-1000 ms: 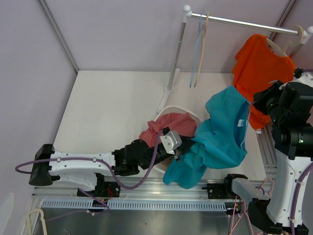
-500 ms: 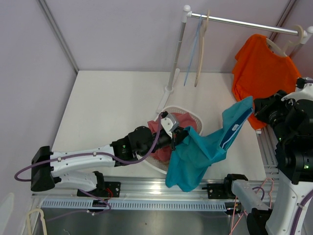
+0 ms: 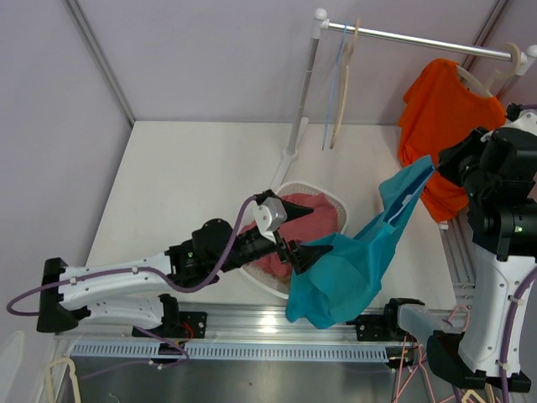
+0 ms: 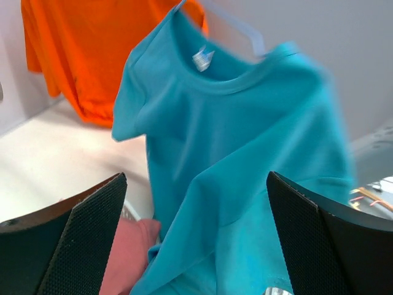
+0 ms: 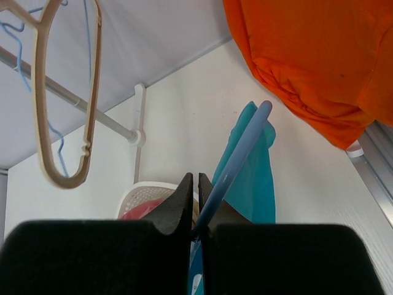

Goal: Remove the t-shirt from the hanger

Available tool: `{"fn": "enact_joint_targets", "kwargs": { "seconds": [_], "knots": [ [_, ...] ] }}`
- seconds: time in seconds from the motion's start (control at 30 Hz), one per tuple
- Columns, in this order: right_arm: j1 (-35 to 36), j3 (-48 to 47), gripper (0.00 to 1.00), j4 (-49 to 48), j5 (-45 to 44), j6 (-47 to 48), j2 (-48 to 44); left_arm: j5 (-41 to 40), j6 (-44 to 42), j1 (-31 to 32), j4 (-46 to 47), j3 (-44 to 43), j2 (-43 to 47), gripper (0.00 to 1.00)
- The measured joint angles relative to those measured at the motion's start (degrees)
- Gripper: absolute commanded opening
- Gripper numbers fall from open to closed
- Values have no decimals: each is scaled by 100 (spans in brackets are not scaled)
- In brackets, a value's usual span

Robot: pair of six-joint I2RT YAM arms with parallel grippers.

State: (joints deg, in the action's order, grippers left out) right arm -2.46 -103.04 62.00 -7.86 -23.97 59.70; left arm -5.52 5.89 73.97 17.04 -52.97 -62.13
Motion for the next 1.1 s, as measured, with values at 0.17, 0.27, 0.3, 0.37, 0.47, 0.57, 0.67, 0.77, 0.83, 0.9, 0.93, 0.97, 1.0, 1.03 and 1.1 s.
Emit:
{"fn": "enact_joint_targets", "kwargs": {
  "seconds": [0.17, 0.27, 0.3, 0.37, 0.47, 0.57, 0.67, 0.77, 0.83, 0.9, 0.93, 0.97, 1.0, 1.03, 1.1],
  "knots": [
    [0, -411, 0, -55, -136, -44, 452, -46, -251, 221, -50, -210, 275, 100],
    [0, -671, 0, -116, -177, -90, 728, -31, -396, 337, -24, -308, 291, 100],
    [0, -728, 0, -138, -184, -103, 813, -24, -457, 396, 13, -313, 278, 99],
    [0, -800, 0, -149, -188, -127, 933, 17, -560, 520, 72, -354, 190, 100],
    [13, -883, 0, -142, -192, -151, 1058, 105, -597, 601, 133, -487, -96, 100],
    [15, -1003, 0, -142, -197, -157, 1134, 138, -570, 612, 173, -654, -507, 100],
    [17, -1187, 0, -103, -199, -184, 1187, 120, -531, 612, 203, -828, -1027, 100],
    [26, -1427, 0, -61, -197, -199, 1231, -186, -533, 616, 190, -975, -1569, 74],
    [37, -1528, 0, -44, -195, -201, 1231, -516, -498, 621, 2, -1213, -1947, 9],
    [39, -1606, 0, 2, -195, -201, 1237, -793, -592, 625, -232, -1526, -2280, 1],
    [44, -1650, 0, 44, -195, -201, 1250, -892, -621, 634, -284, -1589, -2339, 1],
    [44, -1696, 0, 79, -197, -201, 1276, -988, -660, 645, -289, -1589, -2341, 1],
    [44, -1757, 0, 120, -199, -208, 1318, -1099, -730, 675, -256, -1587, -2319, 1],
    [44, -1829, 0, 155, -203, -219, 1386, -1193, -817, 732, -205, -1580, -2286, 1],
    [44, -2017, 0, 264, -240, -260, 1561, -1355, -1043, 909, -131, -1537, -2155, 1]
  ]
}}
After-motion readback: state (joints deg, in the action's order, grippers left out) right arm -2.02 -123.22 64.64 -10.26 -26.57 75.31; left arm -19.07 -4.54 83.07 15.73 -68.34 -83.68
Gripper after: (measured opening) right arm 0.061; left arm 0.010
